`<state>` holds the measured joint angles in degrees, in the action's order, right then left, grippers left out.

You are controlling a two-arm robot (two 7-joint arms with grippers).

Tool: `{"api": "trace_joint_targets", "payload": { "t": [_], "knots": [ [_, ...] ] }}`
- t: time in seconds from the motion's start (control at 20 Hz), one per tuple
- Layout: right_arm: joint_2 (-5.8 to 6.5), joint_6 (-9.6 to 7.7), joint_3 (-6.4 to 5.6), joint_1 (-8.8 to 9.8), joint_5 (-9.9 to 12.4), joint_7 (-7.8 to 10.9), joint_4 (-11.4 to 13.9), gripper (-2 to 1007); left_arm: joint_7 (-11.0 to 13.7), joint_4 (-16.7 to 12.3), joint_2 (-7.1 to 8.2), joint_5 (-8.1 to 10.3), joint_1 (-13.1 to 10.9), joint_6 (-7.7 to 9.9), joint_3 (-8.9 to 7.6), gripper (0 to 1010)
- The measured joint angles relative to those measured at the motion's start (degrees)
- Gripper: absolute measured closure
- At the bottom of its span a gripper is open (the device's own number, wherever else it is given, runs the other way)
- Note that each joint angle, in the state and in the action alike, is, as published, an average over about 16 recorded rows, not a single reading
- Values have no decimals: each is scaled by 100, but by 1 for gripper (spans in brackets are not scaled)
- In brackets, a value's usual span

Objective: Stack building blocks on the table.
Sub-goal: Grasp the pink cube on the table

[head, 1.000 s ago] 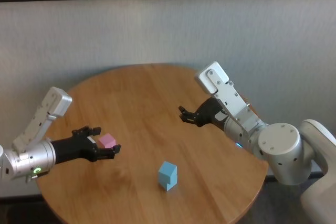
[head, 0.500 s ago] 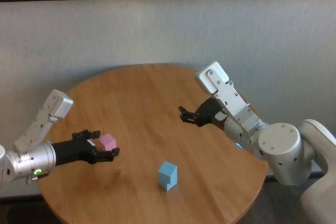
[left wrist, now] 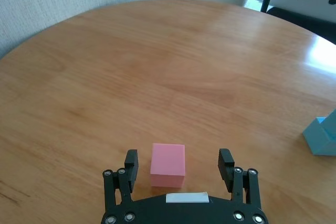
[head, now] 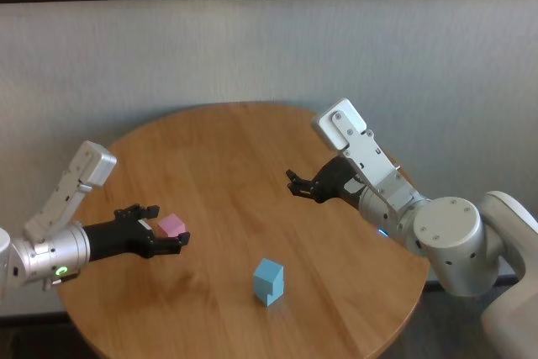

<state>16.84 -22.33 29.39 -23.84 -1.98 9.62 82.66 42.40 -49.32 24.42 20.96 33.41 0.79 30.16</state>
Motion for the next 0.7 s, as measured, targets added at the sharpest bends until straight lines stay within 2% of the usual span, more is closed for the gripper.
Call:
{"api": "trace_joint_targets", "payload": {
  "t": [0.7],
  "knots": [
    [0,0,0,0,0,0,0,0,113,533,-194,-174,241,-151,-35,8]
  ]
}}
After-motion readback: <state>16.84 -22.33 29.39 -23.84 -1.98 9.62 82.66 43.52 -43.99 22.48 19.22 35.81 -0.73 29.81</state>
